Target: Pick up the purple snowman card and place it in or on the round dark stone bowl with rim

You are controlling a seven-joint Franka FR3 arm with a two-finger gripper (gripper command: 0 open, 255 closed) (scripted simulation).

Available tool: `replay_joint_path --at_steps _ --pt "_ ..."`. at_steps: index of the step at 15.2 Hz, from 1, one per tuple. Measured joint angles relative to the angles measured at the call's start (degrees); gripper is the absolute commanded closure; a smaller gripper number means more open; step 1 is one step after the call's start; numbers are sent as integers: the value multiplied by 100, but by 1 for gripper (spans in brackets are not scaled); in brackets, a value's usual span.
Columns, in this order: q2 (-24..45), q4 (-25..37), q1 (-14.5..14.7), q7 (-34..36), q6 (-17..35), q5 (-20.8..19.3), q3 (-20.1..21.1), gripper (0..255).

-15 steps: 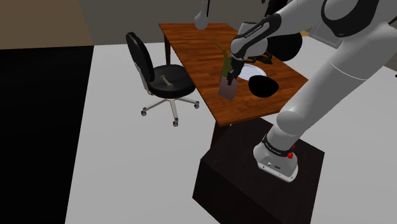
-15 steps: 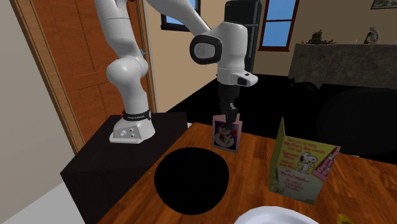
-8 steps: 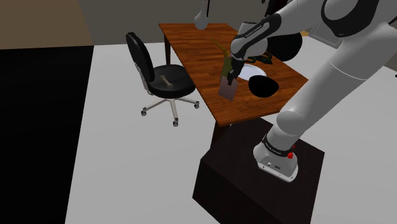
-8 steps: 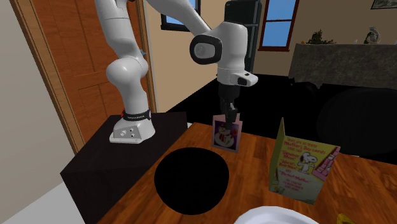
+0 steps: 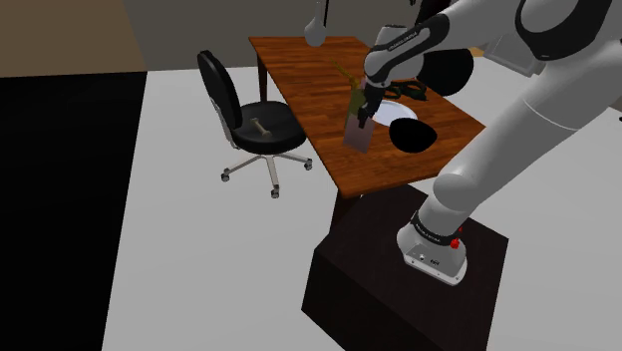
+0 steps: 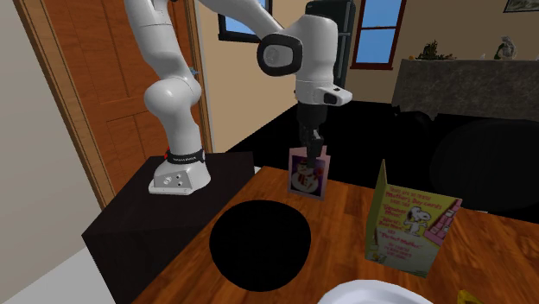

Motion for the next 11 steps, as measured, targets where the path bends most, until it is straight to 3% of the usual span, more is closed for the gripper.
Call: replay_joint_path --at_steps 11 --pt "-529 429 -28 147 -938 -141 109 255"
